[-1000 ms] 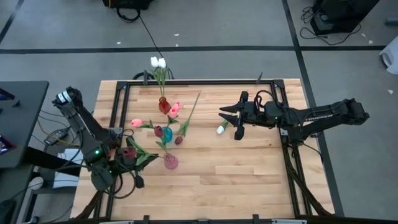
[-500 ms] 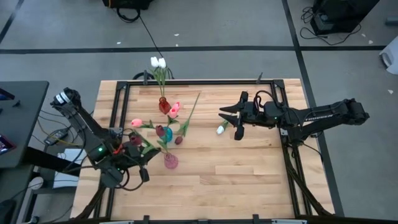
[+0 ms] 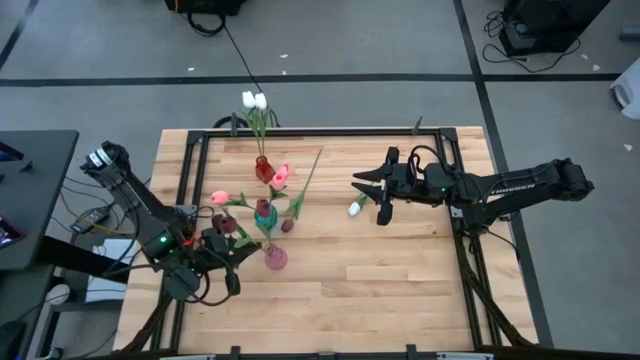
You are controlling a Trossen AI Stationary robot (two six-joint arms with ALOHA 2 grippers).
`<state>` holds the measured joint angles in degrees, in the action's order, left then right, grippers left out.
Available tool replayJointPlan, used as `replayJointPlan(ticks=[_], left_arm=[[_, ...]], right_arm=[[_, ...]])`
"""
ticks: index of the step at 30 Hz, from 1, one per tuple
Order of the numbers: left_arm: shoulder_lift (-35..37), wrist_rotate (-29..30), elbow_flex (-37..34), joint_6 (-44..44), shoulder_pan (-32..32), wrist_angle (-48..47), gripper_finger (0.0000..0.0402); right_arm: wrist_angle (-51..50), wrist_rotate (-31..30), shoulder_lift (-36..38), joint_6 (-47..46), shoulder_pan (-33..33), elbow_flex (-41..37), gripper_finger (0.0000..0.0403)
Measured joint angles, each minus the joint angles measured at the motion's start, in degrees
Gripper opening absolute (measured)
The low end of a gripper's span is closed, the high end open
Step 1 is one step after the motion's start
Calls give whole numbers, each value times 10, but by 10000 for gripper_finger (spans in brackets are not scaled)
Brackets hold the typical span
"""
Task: Sort flowers into vase by color
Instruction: Put the right red flower into the pink vase
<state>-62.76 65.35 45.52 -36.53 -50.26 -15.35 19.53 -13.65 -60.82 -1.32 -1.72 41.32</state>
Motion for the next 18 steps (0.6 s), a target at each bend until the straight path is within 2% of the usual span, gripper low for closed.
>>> replayJointPlan(ticks=[12, 18], left_arm=[[-28, -93, 0, -16, 62, 0, 29], [-29, -106, 0, -17, 72, 2, 78]], right_arm=[[19, -15, 0, 0, 0, -20, 114], [31, -17, 0, -6, 0, -31, 114]])
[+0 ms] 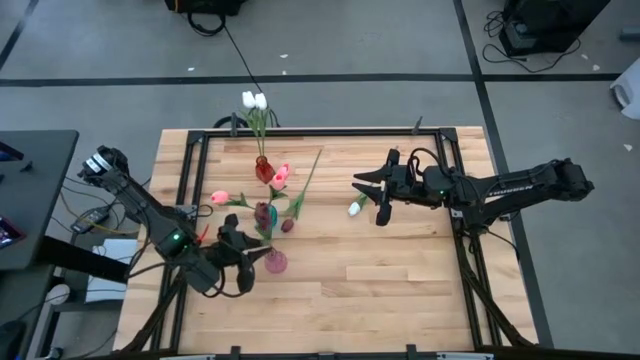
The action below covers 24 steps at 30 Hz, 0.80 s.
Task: Sort flowers into vase by color
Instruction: Put the right red flower into the pink vase, then put the white flower into the red vase
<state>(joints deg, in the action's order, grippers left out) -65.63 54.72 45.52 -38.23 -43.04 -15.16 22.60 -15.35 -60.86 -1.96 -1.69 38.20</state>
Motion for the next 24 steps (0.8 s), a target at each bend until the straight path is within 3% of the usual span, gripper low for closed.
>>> replayJointPlan(ticks=[9, 19, 24], left_arm=[[5, 0, 0, -1, 0, -9, 174], [121, -19, 0, 13, -29, -69, 183], [178, -46, 0, 99, -43, -51, 183]], right_arm=[[0, 0, 0, 0, 0, 0, 114], [-24, -5, 0, -25, 0, 0, 114], [-136, -50, 0, -50, 11, 0, 114]])
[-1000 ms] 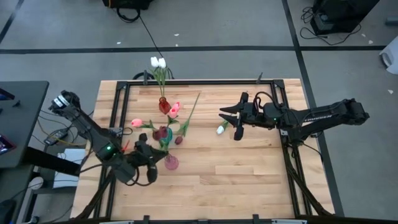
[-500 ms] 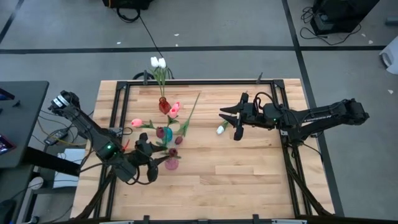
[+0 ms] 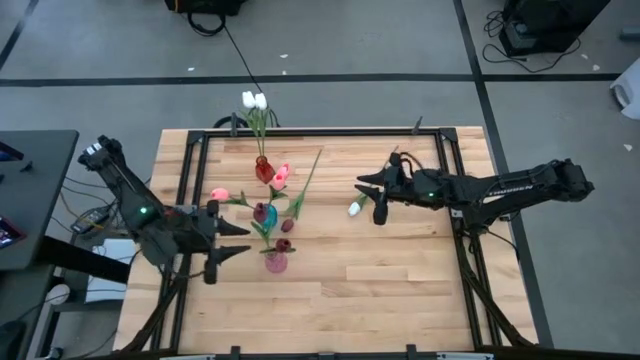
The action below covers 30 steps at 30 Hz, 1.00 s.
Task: Sort flowers into vase by color
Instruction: Put the white flower into the red vase
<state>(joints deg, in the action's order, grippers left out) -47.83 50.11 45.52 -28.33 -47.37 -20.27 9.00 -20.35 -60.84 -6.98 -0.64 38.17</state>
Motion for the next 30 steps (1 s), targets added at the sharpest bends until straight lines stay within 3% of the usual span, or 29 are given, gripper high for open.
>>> replayJointPlan(ticks=[8, 14, 21, 30], left_arm=[[61, -7, 0, 112, -7, 38, 183], [96, 3, 0, 148, -7, 38, 183], [116, 37, 0, 176, -7, 36, 183], [126, 49, 0, 206, -7, 36, 183]], right_arm=[[-175, -28, 0, -17, 64, 0, 117], [-258, 32, -11, 4, 128, 0, 154], [-293, 79, -123, 73, 169, 0, 207], [-281, 88, -232, 190, 205, 23, 194]])
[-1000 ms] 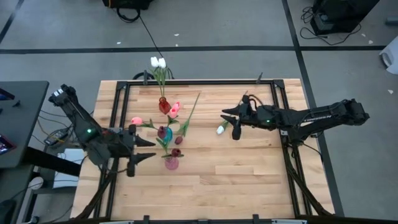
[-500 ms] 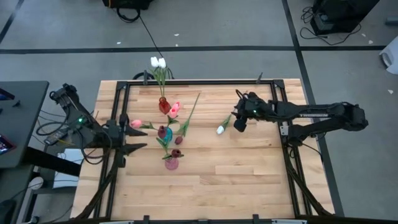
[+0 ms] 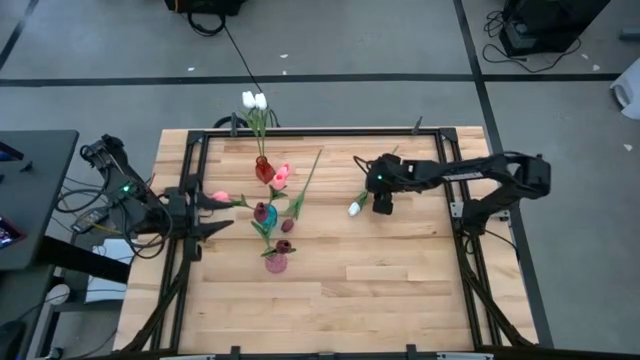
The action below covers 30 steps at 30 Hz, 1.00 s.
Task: Sort flowers into vase by color
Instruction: Put the white flower into the red vase
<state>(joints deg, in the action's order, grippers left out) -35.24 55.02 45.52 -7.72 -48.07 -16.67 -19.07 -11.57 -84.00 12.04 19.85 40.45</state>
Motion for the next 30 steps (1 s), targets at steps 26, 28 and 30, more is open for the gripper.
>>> replayJointPlan(ticks=[26, 28, 30], left_arm=[[0, 9, 0, 2, 0, -1, 183], [0, 9, 0, 0, 0, -1, 183], [0, 9, 0, 0, 0, -1, 183]], right_arm=[[-117, 1, -115, 195, 38, 108, 149], [-113, 1, -114, 203, 38, 115, 145], [-118, 5, -114, 221, 38, 116, 143]])
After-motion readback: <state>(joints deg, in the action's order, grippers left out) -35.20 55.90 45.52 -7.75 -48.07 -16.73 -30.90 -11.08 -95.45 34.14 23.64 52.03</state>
